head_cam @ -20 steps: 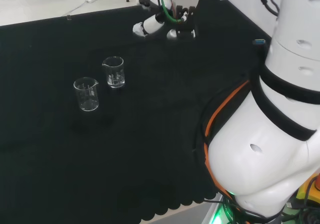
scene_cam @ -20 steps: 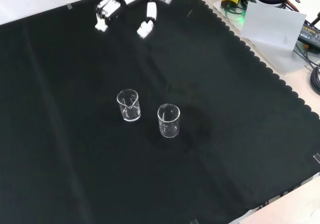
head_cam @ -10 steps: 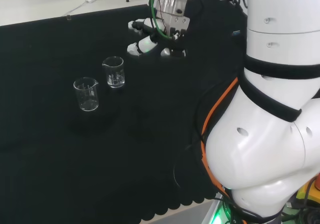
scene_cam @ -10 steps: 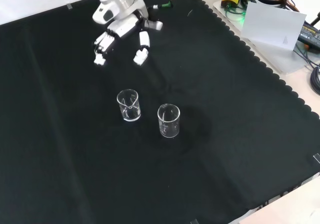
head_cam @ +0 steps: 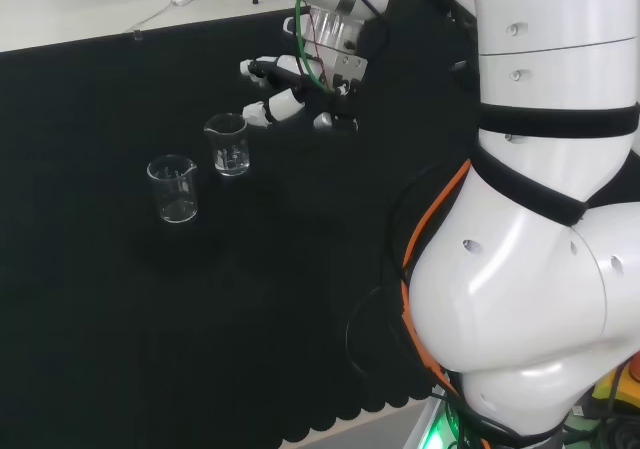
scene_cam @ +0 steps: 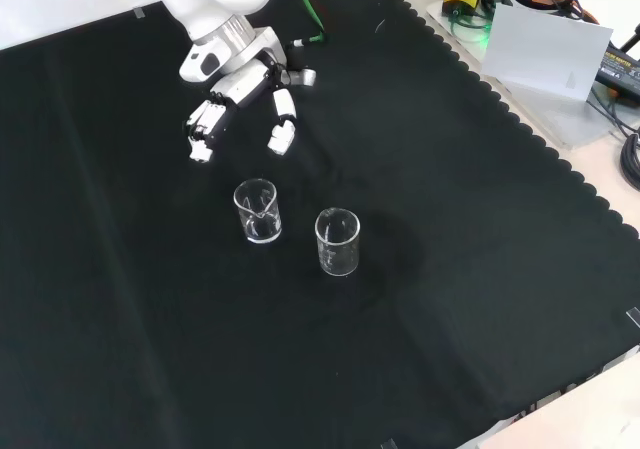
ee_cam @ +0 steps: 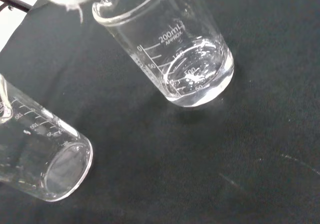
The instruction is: Pick up the beaker on the right.
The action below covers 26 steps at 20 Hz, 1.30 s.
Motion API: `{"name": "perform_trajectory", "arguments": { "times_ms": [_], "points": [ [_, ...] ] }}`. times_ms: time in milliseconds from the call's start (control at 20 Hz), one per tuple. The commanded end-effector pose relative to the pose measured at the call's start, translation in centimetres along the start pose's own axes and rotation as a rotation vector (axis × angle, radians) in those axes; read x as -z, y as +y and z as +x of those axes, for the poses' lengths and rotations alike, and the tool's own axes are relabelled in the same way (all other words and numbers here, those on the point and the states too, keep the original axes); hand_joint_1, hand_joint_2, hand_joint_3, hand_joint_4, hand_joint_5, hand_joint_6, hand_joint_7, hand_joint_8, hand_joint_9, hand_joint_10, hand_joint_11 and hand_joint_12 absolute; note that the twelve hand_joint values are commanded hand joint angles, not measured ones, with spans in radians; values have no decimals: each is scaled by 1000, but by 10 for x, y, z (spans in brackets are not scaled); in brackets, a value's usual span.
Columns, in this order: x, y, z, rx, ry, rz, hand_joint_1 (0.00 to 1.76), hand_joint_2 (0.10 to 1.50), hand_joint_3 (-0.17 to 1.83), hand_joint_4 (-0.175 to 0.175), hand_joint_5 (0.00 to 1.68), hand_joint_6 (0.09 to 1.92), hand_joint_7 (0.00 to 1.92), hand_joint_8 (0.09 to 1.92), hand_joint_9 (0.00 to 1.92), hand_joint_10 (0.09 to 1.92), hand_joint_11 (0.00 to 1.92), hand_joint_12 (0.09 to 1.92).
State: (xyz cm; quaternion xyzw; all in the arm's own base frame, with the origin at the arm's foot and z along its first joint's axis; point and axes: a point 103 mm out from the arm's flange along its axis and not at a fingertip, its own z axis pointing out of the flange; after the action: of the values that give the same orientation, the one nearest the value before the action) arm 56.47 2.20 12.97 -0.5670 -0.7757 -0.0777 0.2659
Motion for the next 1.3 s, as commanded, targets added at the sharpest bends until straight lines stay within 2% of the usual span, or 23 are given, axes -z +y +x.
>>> {"name": "perform_trajectory", "arguments": {
  "times_ms": [50,450,650,850,1300],
  "points": [
    [-14,5,-4,34,38,22,755,601,641,-36,200,87,96,566,250,647,0,1111],
    [-36,13,-13,52,66,42,755,566,641,-36,202,87,106,560,250,635,0,1042],
    [-44,19,-16,60,107,42,770,555,635,-38,196,87,115,560,261,634,0,1049],
    [-52,25,-18,83,151,43,782,548,632,-39,192,87,104,555,232,620,0,1042],
    [-64,32,-19,146,196,40,807,539,631,-34,173,87,89,545,212,611,0,1013]
  ]
}}
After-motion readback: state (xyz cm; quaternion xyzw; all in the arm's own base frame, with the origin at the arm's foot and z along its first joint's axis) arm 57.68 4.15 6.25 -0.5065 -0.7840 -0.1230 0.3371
